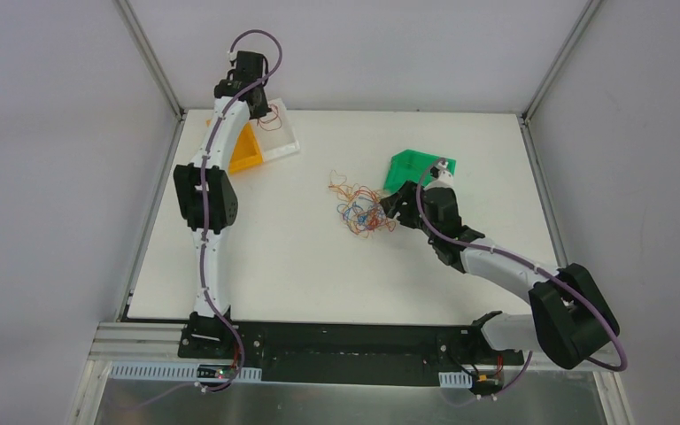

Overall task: Untangle the cables
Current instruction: Place the cable in the bin.

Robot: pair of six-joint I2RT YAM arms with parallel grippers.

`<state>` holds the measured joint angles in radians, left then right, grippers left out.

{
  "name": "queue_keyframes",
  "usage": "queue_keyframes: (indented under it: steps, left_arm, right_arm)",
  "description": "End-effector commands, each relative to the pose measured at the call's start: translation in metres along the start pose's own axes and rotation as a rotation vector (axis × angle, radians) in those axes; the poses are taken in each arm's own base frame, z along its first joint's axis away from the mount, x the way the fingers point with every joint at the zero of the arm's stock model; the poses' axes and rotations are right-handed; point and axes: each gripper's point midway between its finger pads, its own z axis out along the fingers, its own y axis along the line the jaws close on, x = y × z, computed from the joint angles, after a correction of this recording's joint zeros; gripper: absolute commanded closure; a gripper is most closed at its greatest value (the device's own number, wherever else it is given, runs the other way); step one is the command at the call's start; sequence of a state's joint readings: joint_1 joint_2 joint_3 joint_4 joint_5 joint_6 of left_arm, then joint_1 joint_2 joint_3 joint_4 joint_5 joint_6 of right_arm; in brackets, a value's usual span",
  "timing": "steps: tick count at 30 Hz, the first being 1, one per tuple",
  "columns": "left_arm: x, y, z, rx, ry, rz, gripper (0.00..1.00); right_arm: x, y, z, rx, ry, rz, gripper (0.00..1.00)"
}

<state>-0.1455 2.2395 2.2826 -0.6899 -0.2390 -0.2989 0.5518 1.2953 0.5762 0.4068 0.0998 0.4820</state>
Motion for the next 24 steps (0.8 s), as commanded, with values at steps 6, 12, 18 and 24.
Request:
queue_keyframes:
  steps: [6,12,18,24]
  left_arm:
    - [0.005,-0.009,0.074,0.064,0.012,0.060,1.00]
    - [0.029,0.000,0.089,0.036,0.062,0.134,1.00]
    - [0.074,-0.005,0.081,0.101,0.192,0.129,1.00]
    - [0.115,-0.011,0.072,0.137,0.304,0.085,1.00]
  right_arm:
    - [-0.019,0.014,-0.005,-0.042,-0.066,0.005,0.33]
    - [-0.020,0.013,-0.005,-0.041,-0.065,0.010,0.33]
    - [-0.019,0.013,-0.004,-0.041,-0.058,0.015,0.34]
    - [-0.019,0.013,-0.005,-0.043,-0.059,0.018,0.33]
